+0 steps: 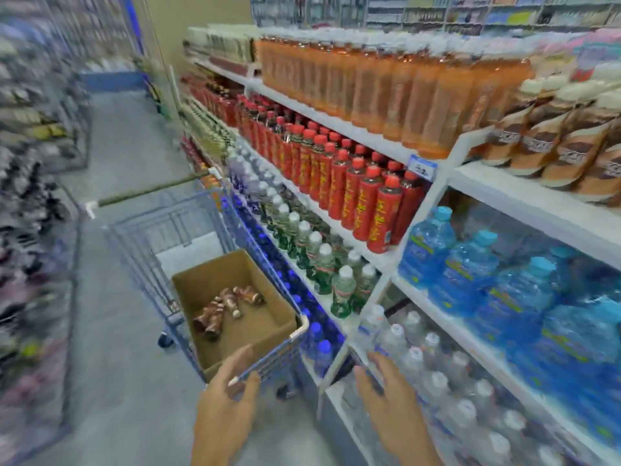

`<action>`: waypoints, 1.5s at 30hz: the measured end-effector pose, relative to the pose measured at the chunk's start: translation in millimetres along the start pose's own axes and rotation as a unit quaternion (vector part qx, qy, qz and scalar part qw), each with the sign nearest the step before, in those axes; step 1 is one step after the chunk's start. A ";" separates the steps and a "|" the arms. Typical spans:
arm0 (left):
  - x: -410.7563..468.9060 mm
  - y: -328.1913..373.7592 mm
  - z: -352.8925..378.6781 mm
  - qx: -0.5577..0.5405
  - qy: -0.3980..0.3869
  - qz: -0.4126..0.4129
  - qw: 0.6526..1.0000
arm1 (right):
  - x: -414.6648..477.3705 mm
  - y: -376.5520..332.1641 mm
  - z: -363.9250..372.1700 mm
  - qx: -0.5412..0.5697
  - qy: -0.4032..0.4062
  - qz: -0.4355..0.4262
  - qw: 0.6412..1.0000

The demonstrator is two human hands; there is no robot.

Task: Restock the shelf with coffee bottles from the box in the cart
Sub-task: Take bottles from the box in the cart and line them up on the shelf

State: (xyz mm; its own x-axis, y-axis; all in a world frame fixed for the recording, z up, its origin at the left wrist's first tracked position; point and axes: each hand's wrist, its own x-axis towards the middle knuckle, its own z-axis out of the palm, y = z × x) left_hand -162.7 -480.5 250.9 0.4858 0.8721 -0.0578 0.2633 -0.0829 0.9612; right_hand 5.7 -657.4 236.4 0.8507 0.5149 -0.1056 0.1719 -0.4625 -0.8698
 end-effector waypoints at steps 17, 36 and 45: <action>86.5 -93.7 -108.1 0.010 0.126 -0.143 0.982 | 89.3 -43.5 188.2 -0.080 -0.216 0.081 0.970; 375.0 -158.4 -44.8 0.123 0.037 -0.281 0.951 | 314.8 -43.1 302.0 -0.124 -0.305 0.141 0.934; 510.5 -309.7 -2.2 0.182 -0.071 -0.405 0.893 | 326.5 -11.5 328.2 -0.128 -0.280 0.243 0.920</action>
State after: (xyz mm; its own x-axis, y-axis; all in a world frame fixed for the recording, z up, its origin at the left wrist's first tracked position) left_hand 2.0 -8.5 -75.7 0.1084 0.6491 -0.7530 0.8170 0.3734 0.4395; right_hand 118.5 -247.1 53.8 0.4813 0.4602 -0.7460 0.0108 -0.8542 -0.5199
